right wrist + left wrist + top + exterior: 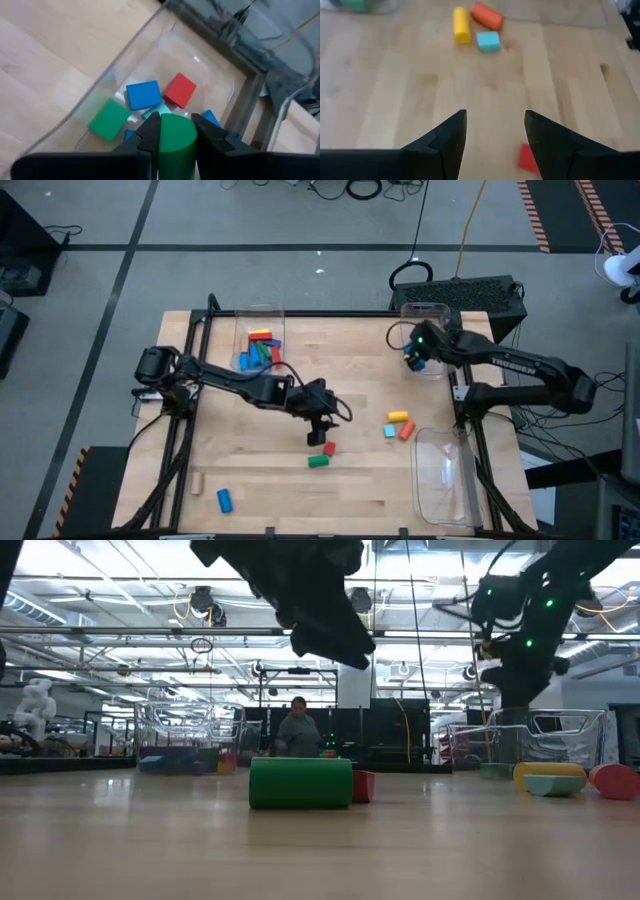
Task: Sort blocks by size
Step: Put the green half-circle block into the top right transparent bin, then put the red half-circle block into the top right transparent bin
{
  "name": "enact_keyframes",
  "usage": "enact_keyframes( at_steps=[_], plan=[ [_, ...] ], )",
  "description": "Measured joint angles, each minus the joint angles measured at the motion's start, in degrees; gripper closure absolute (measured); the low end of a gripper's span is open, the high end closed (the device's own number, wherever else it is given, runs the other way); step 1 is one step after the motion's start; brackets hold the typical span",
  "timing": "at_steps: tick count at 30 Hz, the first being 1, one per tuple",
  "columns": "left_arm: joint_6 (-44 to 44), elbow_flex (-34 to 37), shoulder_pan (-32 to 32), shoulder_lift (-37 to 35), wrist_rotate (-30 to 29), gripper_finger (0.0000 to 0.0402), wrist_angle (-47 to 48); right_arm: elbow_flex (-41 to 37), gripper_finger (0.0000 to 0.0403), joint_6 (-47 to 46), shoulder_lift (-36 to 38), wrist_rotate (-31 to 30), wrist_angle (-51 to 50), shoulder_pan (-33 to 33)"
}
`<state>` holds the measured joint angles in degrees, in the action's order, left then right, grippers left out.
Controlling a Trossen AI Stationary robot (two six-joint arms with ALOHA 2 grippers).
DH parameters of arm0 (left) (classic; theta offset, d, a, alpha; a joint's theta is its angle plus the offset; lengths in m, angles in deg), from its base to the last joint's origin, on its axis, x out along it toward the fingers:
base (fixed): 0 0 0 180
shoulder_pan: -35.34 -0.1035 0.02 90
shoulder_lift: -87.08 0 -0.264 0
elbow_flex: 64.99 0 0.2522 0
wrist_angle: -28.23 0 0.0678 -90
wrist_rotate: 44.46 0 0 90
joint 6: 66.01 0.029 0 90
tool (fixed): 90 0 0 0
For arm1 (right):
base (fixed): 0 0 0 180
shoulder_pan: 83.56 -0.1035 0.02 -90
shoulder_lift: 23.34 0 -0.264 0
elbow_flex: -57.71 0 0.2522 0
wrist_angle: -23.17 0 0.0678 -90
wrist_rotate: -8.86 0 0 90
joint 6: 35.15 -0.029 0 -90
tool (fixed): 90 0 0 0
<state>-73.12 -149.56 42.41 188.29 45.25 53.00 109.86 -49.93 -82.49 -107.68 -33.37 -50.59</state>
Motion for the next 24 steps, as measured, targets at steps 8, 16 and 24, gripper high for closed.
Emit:
enact_keyframes(
  at_steps=[8, 16, 24],
  plan=[
    [-1.7, 0.0, 3.0, 2.1, -4.6, 0.0201, 3.2, 0.0, 0.0327, 4.2, -6.9, 3.3, 2.3, 6.0],
    [-3.1, -0.1, 5.4, 4.0, -6.1, 0.0201, 8.7, 0.0, 0.0282, 4.5, -11.3, 8.3, 6.2, 7.6],
    [-2.9, 0.0, 8.5, 5.5, -6.1, 0.0201, 9.2, 0.0, 0.0218, 3.5, -8.7, 5.5, 9.0, 7.6]
  ],
)
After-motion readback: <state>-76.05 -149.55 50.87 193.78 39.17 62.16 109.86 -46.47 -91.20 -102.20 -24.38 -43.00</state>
